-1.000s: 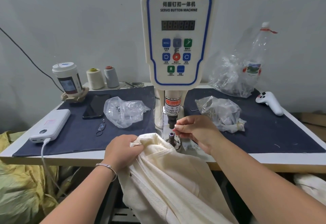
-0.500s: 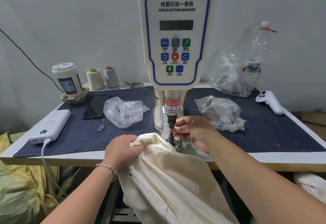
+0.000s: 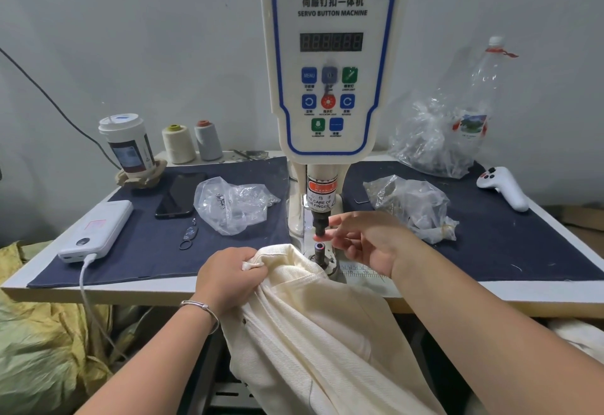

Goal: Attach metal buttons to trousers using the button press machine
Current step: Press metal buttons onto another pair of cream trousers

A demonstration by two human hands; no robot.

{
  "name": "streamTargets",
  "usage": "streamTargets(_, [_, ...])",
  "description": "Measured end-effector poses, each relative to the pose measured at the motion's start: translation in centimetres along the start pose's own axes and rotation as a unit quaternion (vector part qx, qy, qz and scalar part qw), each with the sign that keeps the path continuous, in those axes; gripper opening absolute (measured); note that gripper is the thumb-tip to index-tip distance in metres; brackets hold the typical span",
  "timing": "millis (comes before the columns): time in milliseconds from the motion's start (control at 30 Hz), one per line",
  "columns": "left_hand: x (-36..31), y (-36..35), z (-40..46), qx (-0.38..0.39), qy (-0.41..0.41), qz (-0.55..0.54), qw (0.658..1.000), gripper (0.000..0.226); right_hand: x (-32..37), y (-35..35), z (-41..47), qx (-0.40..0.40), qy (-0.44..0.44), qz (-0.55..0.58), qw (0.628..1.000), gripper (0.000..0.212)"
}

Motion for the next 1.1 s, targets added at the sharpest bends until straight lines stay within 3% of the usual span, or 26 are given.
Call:
streamTargets(233, [0.0,0.0,-0.1,0.009,-0.002,-0.002,1.000,0.038,-0.3,-0.1,0.0,-0.019,0.062,-0.080,0.995,0.025])
streamTargets(400, [-0.1,0.0,0.0,0.013,-0.005,0.000,1.000,0.035,-0.7,1.9,-0.5,0.097,0.086,-0.057,0.990,0.030])
streamTargets(467, [-0.1,0.0,0.0,0.011,-0.005,0.002,1.000,0.037,-0.5,4.1,-0.3,0.047,0.104,-0.126,0.985,0.026])
streamTargets(567, [0.0,-0.1,0.1,0.010,-0.006,0.002,1.000,0.035,-0.8,8.6,0.4,-0.161,0.116,-0.202,0.959,0.019])
streamTargets(633, [0.1,-0.2,0.2,0.004,-0.004,0.005,1.000,0.036,-2.0,10.4,0.8,-0.237,0.110,-0.255,0.931,0.013])
streamTargets(800, [0.3,-0.2,0.1,0.003,-0.002,-0.001,1.000,0.033,-5.5,10.8,2.4,-0.247,0.106,-0.388,0.882,0.012])
streamTargets(967, [0.4,-0.1,0.2,-0.006,-0.005,0.005,1.000,0.037,-6.2,10.5,3.5,-0.253,0.123,-0.441,0.852,0.007])
streamTargets(1100, [0.4,-0.1,0.1,0.003,-0.005,-0.001,1.000,0.035,-6.8,10.2,3.5,-0.259,0.171,-0.508,0.803,0.012])
Point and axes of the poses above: each hand's wrist, its own z-axis towards the middle knuckle, its own y-axis out of the back of the hand, x = y × z, the point moved 2 cm from there along z, towards the middle knuckle, and after that the axes turned 15 degrees about -z, right-handed, at the moved point
